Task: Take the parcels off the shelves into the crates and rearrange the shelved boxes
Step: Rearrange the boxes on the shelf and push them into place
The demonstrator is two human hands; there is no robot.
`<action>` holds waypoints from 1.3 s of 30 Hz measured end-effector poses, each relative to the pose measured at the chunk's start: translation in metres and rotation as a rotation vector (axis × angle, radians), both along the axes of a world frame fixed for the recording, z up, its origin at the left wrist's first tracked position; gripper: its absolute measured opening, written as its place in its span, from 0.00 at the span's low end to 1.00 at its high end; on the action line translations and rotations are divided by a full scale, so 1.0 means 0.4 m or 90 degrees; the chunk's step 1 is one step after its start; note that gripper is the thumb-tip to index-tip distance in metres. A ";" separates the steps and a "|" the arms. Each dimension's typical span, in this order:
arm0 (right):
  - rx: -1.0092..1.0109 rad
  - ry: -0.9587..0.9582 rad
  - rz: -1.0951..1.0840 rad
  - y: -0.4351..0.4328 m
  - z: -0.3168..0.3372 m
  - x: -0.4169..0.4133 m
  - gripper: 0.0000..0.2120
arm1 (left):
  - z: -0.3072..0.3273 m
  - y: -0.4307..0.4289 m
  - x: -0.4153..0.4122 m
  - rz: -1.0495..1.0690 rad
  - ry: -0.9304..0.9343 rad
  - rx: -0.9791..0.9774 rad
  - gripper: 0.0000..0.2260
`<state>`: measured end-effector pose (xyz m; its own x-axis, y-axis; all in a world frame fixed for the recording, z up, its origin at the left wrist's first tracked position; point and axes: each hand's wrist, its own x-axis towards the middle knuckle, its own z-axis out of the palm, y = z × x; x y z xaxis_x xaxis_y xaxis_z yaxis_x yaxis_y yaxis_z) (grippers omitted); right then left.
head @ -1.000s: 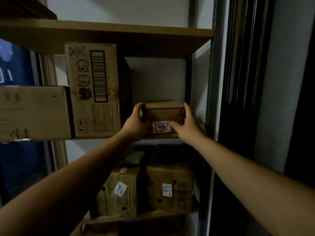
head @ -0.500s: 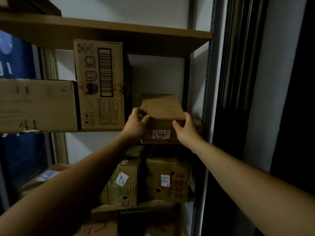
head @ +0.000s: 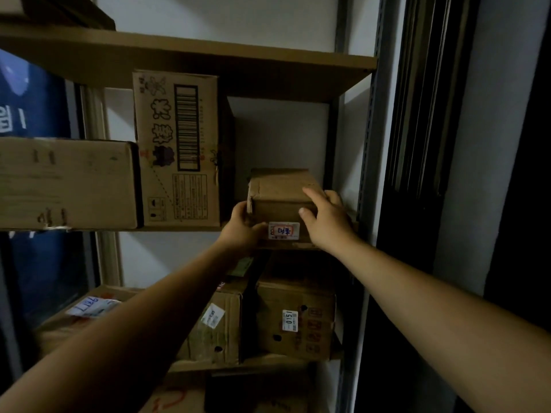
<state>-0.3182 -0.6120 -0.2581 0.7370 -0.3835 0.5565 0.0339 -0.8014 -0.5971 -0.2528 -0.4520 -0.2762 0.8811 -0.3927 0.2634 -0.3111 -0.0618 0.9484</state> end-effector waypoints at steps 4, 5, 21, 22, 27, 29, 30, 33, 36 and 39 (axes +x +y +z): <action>-0.004 -0.002 -0.023 -0.006 0.010 0.007 0.20 | -0.001 -0.007 -0.004 -0.060 0.053 -0.011 0.28; 0.005 -0.008 -0.023 -0.008 0.012 0.008 0.19 | 0.001 -0.009 -0.002 -0.062 0.066 -0.031 0.27; 0.270 -0.050 0.033 -0.051 0.032 -0.005 0.16 | 0.074 -0.031 -0.009 0.065 -0.041 -0.084 0.14; 0.288 -0.052 0.041 -0.047 0.030 -0.005 0.15 | 0.081 -0.030 -0.009 0.081 -0.048 -0.091 0.13; 0.287 -0.061 0.066 -0.023 0.026 -0.007 0.16 | 0.082 -0.015 -0.006 0.094 -0.058 -0.095 0.14; 0.270 -0.060 0.069 -0.013 0.029 -0.009 0.17 | 0.074 -0.004 -0.004 0.086 -0.070 -0.085 0.14; 0.259 -0.065 0.069 -0.009 0.031 -0.008 0.17 | 0.071 0.001 -0.003 0.087 -0.072 -0.082 0.12; 0.215 -0.106 0.054 0.009 0.046 -0.011 0.17 | 0.068 0.012 0.005 0.092 -0.061 -0.077 0.10; 0.181 -0.130 0.060 0.024 0.076 -0.010 0.20 | 0.072 0.018 0.013 0.090 -0.050 -0.068 0.12; 0.207 -0.138 0.089 0.027 0.100 -0.007 0.27 | 0.081 0.015 0.013 0.092 -0.056 -0.065 0.16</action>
<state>-0.3210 -0.6014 -0.2182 0.6739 -0.4695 0.5704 0.2815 -0.5507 -0.7858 -0.2475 -0.4460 -0.2436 0.8982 -0.2308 0.3742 -0.3881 -0.0162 0.9215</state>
